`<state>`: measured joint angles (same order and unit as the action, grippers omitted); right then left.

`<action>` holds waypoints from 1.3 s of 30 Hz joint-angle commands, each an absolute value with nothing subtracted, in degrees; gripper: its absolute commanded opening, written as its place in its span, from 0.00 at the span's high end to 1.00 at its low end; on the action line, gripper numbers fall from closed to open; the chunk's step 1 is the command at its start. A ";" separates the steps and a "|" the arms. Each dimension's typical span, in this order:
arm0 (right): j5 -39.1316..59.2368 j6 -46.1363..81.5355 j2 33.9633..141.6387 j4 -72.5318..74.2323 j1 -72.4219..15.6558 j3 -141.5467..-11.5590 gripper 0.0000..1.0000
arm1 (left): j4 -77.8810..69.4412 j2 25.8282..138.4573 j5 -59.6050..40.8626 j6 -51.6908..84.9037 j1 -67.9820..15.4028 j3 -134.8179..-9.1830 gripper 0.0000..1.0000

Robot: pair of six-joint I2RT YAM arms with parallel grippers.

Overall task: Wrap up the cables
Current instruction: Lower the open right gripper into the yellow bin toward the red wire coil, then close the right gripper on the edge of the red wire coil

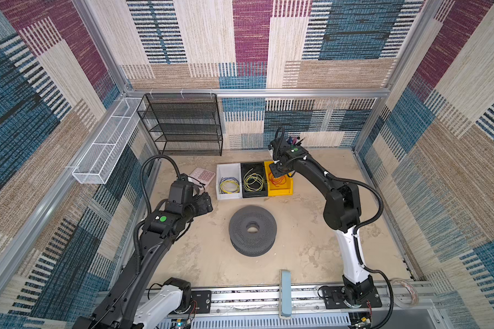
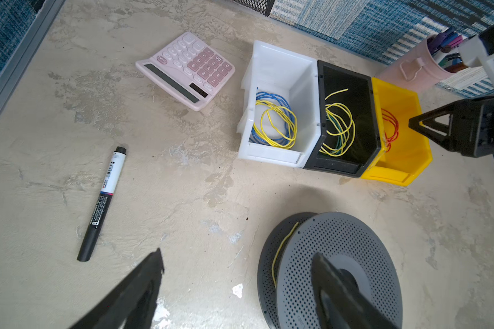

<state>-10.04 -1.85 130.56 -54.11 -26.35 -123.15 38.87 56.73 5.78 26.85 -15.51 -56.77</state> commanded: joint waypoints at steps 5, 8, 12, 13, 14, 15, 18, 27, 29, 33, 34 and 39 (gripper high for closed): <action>-12.54 0.41 133.57 -56.40 -26.45 -125.06 0.57 | 40.24 56.61 6.59 25.62 -15.47 -58.45 0.17; -13.69 1.19 131.07 -53.37 -26.46 -121.43 0.56 | 39.87 55.91 6.41 26.27 -15.47 -58.21 0.17; -15.83 2.43 128.49 -50.42 -26.46 -117.58 0.54 | 39.50 55.87 6.13 26.44 -15.47 -58.18 0.16; -15.08 2.93 128.16 -49.82 -26.43 -116.69 0.54 | 39.36 55.90 6.03 26.27 -15.47 -58.16 0.16; -14.35 3.43 128.10 -49.43 -26.45 -115.88 0.53 | 39.33 56.12 5.94 26.17 -15.47 -58.25 0.16; -13.40 4.06 128.19 -49.04 -26.46 -115.12 0.53 | 39.31 56.25 5.82 26.17 -15.47 -58.46 0.16; -11.72 5.09 128.71 -47.59 -26.46 -112.97 0.54 | 39.76 56.36 5.36 26.27 -15.47 -59.19 0.16; -9.68 6.31 130.24 -44.07 -26.46 -111.46 0.60 | 40.90 54.27 6.18 26.50 -15.47 -59.58 0.16; -8.83 6.91 130.66 -42.81 -26.46 -111.45 0.65 | 41.22 54.19 5.99 26.62 -15.47 -59.83 0.16; -7.43 7.82 131.07 -40.01 -26.28 -110.98 0.71 | 42.20 53.87 6.26 26.33 -15.45 -60.54 0.16; -7.38 7.91 130.92 -39.34 -26.28 -110.77 0.72 | 42.47 53.75 6.55 26.24 -15.47 -60.63 0.16; -7.91 7.45 129.70 -37.37 -26.28 -110.35 0.92 | 42.84 53.34 7.31 26.10 -15.47 -60.82 0.16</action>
<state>-8.05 7.18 130.87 -41.19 -26.24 -110.37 41.69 53.47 5.96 26.81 -15.51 -60.49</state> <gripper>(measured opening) 0.107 0.838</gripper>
